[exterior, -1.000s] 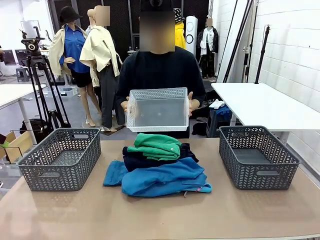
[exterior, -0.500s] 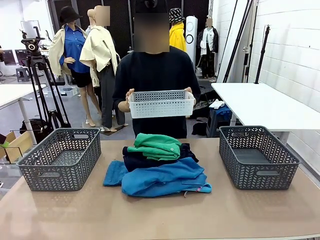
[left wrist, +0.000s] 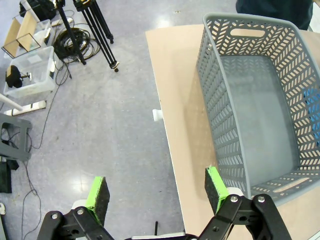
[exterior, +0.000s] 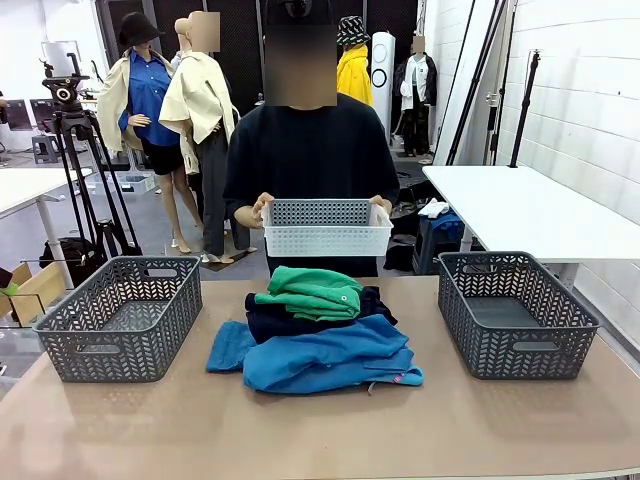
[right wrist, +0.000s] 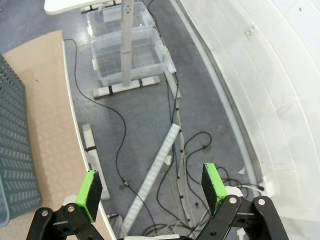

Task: Sort the tops and bottoms.
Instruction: Lift clothes from the center of the table with your left hand.

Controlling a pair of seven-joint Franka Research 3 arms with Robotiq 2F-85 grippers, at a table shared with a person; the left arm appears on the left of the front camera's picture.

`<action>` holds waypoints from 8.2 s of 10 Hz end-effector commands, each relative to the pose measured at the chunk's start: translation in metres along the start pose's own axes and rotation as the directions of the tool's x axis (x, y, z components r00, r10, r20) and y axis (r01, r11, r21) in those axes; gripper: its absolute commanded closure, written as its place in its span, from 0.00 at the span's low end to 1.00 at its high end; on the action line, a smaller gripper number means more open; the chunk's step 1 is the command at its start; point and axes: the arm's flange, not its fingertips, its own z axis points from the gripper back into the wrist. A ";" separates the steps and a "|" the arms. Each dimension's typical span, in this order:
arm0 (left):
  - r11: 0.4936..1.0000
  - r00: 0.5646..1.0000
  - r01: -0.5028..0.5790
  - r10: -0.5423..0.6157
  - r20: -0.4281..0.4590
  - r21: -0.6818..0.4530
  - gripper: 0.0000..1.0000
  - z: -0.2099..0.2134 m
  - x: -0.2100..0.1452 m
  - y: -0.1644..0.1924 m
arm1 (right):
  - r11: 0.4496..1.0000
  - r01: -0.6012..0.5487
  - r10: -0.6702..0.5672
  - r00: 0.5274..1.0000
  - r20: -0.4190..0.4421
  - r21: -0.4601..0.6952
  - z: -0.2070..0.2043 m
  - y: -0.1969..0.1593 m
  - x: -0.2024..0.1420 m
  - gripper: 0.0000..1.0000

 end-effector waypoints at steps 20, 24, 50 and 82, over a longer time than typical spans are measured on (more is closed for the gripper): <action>1.000 1.000 -0.001 0.001 -0.007 0.023 0.00 0.002 0.001 -0.001 | 1.000 -0.001 0.001 1.000 -0.007 0.003 0.000 -0.002 -0.001 0.00; 1.000 1.000 -0.001 0.001 -0.007 0.023 0.00 0.002 0.001 -0.001 | 1.000 -0.001 0.001 1.000 -0.007 0.003 0.000 -0.002 -0.001 0.00; 1.000 1.000 -0.001 0.001 -0.007 0.023 0.00 0.002 0.001 -0.001 | 1.000 -0.001 0.001 1.000 -0.007 0.003 0.000 -0.002 -0.001 0.00; 0.356 0.572 0.766 -0.756 0.317 -0.535 0.00 0.004 0.132 -0.382 | 1.000 -0.001 0.001 1.000 -0.007 0.003 0.000 -0.002 -0.001 0.00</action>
